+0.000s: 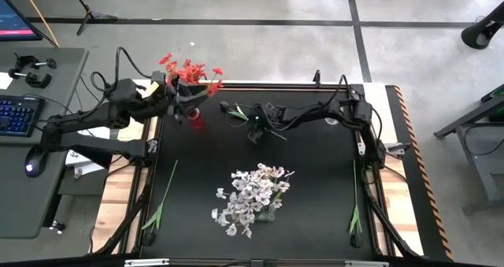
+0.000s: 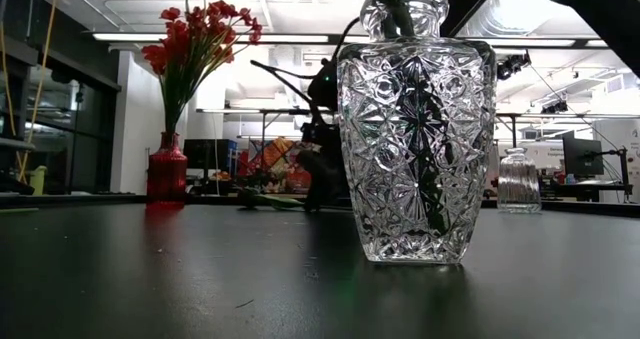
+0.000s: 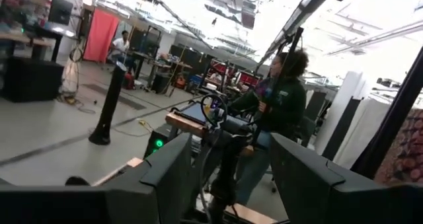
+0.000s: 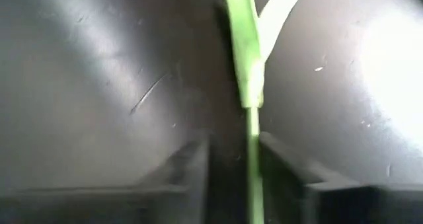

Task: Sort flowers into vase by color
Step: Put the top black tulip into the top transparent vase

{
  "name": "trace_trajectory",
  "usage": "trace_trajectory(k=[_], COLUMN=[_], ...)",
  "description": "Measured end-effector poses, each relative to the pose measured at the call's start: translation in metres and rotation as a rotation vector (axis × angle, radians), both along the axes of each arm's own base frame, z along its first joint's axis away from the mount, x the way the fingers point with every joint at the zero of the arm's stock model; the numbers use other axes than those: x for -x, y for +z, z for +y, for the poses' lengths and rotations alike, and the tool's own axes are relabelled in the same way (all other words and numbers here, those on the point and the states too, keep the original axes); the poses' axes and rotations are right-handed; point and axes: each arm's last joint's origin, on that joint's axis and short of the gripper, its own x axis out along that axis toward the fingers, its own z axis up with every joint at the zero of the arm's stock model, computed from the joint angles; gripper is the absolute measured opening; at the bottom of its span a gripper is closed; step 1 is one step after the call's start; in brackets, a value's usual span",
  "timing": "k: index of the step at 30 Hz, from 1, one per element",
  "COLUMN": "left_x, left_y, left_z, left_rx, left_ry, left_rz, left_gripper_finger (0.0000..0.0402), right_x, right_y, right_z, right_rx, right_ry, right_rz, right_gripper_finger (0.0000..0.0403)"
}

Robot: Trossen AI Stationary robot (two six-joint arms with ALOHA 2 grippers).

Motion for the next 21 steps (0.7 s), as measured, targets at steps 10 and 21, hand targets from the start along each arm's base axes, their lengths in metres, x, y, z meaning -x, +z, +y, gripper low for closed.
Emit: trace_trajectory(k=[10,21], left_x=[0.041,0.063], left_y=[0.014,0.011], left_z=[-0.009,-0.015], left_rx=[-0.07,-0.117], left_ry=[-0.088,-0.159], left_rz=[-0.081,-0.034], left_gripper_finger=[0.0188,0.0188], right_x=[0.034,0.119], right_y=[0.082,0.205], right_z=[-0.012,0.027], right_rx=[-0.033,0.083], right_ry=[-0.036,-0.177], right_rz=[-0.064,-0.264], right_gripper_finger=[0.0004,0.0])
